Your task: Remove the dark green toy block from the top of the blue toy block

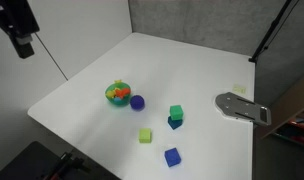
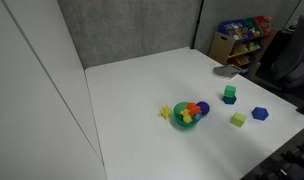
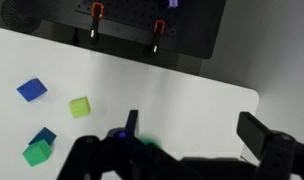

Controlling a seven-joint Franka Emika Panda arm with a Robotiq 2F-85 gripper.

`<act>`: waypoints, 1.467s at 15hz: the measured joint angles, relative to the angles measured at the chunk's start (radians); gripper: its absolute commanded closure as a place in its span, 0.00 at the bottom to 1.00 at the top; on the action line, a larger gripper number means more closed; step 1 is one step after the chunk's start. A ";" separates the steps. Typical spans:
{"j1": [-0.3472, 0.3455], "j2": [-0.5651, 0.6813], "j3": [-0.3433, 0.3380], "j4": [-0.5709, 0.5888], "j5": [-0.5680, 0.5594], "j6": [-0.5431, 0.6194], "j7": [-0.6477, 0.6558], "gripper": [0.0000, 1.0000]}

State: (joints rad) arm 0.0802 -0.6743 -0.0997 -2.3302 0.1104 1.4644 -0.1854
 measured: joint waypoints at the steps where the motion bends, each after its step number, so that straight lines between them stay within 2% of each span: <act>1: 0.000 0.000 0.000 0.001 0.000 0.000 0.000 0.00; 8: -0.003 0.003 0.008 0.000 0.000 0.002 0.001 0.00; 13: -0.005 0.039 0.055 0.011 0.000 0.050 0.029 0.00; 22: -0.006 0.223 0.103 0.120 0.000 0.183 0.105 0.00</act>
State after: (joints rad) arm 0.0742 -0.4514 0.0035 -2.2106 0.1104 1.6477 -0.0804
